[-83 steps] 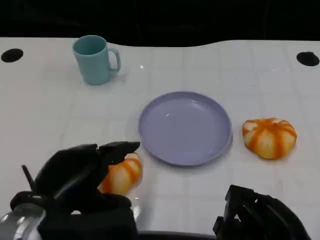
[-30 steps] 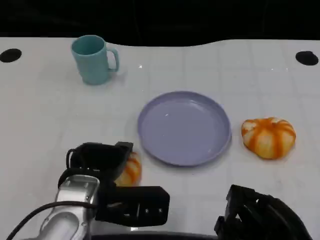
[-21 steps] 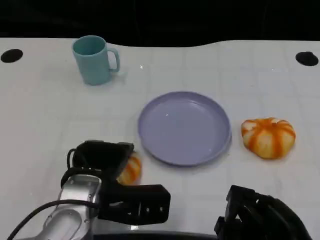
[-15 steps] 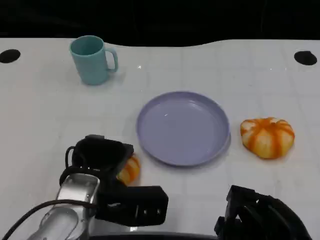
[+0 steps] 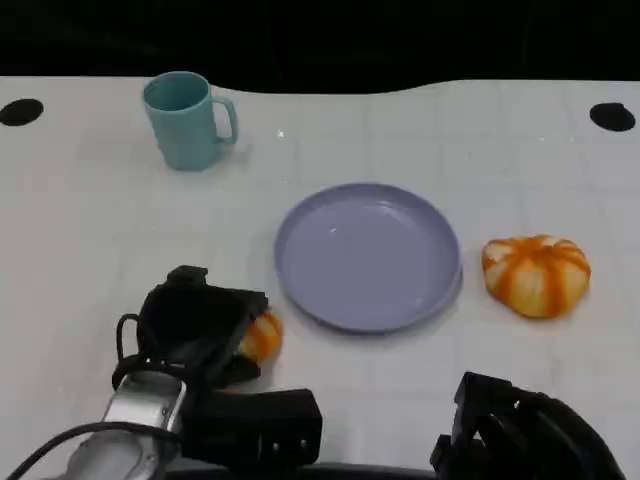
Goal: Grasp the bread from the table and place it into the plate.
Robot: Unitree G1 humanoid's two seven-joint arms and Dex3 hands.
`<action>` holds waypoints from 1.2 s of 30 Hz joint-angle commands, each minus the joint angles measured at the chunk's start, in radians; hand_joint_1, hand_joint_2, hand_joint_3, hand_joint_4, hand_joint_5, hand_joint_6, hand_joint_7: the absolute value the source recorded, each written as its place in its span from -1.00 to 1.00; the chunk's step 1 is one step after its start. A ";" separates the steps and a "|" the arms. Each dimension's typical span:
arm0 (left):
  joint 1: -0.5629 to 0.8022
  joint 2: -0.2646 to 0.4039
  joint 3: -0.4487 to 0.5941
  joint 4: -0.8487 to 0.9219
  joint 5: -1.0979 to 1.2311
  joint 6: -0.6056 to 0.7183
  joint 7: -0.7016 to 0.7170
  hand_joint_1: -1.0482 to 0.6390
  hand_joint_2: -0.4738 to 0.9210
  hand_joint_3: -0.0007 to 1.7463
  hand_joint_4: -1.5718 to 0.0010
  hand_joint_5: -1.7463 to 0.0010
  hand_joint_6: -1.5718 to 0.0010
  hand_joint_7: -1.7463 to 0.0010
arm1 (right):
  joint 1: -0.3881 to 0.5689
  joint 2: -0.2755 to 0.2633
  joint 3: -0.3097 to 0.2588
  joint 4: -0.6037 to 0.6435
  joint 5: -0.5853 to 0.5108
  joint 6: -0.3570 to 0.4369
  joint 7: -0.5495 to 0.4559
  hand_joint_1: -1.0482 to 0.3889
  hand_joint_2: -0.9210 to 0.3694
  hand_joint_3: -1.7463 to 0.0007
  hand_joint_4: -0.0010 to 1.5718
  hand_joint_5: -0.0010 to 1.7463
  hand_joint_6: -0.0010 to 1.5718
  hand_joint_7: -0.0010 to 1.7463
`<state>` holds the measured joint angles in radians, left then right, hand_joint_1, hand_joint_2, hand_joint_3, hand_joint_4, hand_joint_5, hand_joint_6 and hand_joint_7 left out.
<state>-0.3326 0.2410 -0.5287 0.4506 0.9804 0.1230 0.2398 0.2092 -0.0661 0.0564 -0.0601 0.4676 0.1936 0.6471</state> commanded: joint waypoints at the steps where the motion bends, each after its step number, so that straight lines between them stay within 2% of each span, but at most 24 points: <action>1: 0.022 0.010 -0.004 0.044 -0.016 -0.022 0.064 -0.08 1.00 -0.72 0.04 -1.00 0.16 -0.28 | -0.002 -0.014 -0.016 0.003 0.013 -0.012 0.014 -0.51 -1.00 0.70 0.09 0.84 -0.03 0.55; 3: 0.022 0.013 -0.008 0.058 -0.010 -0.044 0.126 -0.05 1.00 -0.74 0.02 -1.00 0.33 -0.81 | -0.002 -0.015 -0.017 0.002 0.011 -0.007 0.008 -0.52 -1.00 0.71 0.09 0.84 -0.02 0.55; 6: 0.020 0.017 -0.010 0.077 -0.008 -0.078 0.200 -0.02 0.99 -0.77 0.01 -1.00 0.36 -0.98 | -0.001 -0.015 -0.018 -0.002 0.008 -0.003 0.003 -0.53 -1.00 0.72 0.09 0.84 -0.01 0.54; 9: 0.026 0.022 -0.004 0.073 -0.016 -0.106 0.245 0.00 1.00 -0.77 0.03 -1.00 0.38 -1.00 | -0.002 -0.015 -0.020 0.001 0.011 -0.003 0.008 -0.52 -1.00 0.72 0.09 0.83 -0.01 0.53; 17: 0.057 0.040 0.017 0.012 -0.040 -0.178 0.327 0.00 0.99 -0.62 0.05 -1.00 0.33 -1.00 | -0.002 -0.015 -0.027 -0.001 0.017 0.006 0.007 -0.51 -1.00 0.72 0.09 0.82 -0.01 0.53; 18: 0.060 0.042 0.021 0.001 -0.042 -0.181 0.328 0.00 0.99 -0.61 0.05 -1.00 0.31 -0.95 | -0.003 -0.014 -0.028 0.000 0.015 0.004 0.008 -0.51 -1.00 0.72 0.09 0.82 -0.01 0.53; 19: 0.063 0.044 0.024 -0.007 -0.045 -0.186 0.333 0.00 0.96 -0.61 0.04 -1.00 0.24 -0.81 | -0.003 -0.014 -0.027 0.001 0.013 0.000 0.008 -0.51 -1.00 0.71 0.09 0.82 -0.01 0.53; 21: 0.067 0.047 0.029 -0.020 -0.047 -0.190 0.335 0.01 0.94 -0.61 0.03 -1.00 0.18 -0.75 | -0.004 -0.014 -0.028 0.003 0.014 0.000 0.009 -0.51 -1.00 0.71 0.09 0.83 -0.01 0.53; 24: 0.075 0.053 0.039 -0.061 -0.041 -0.177 0.318 0.01 0.87 -0.52 0.02 -1.00 0.28 -0.96 | -0.003 -0.014 -0.029 0.002 0.013 0.004 0.005 -0.51 -1.00 0.71 0.09 0.82 -0.01 0.53; 29: 0.087 0.064 0.058 -0.130 -0.041 -0.169 0.307 0.04 0.80 -0.46 0.03 -1.00 0.32 -1.00 | -0.002 -0.011 -0.028 0.004 0.015 -0.001 0.011 -0.51 -1.00 0.71 0.10 0.82 -0.01 0.53; 31: 0.091 0.069 0.065 -0.155 -0.042 -0.166 0.294 0.04 0.67 -0.23 0.02 -1.00 0.31 -1.00 | -0.002 -0.009 -0.028 0.009 0.015 -0.007 0.015 -0.51 -1.00 0.71 0.10 0.81 -0.01 0.52; 33: 0.097 0.076 0.075 -0.186 -0.044 -0.165 0.281 0.03 0.59 -0.09 0.01 -1.00 0.29 -1.00 | -0.001 -0.009 -0.026 0.008 0.009 -0.010 0.012 -0.51 -1.00 0.71 0.10 0.81 -0.01 0.52; 36: 0.107 0.084 0.088 -0.230 -0.052 -0.168 0.259 0.02 0.52 -0.02 0.00 -1.00 0.29 -1.00 | 0.000 -0.008 -0.026 0.005 0.009 -0.008 0.011 -0.52 -1.00 0.71 0.11 0.82 -0.01 0.52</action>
<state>-0.2451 0.2987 -0.4616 0.2613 0.9423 -0.0445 0.5303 0.2068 -0.0654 0.0352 -0.0548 0.4713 0.1955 0.6557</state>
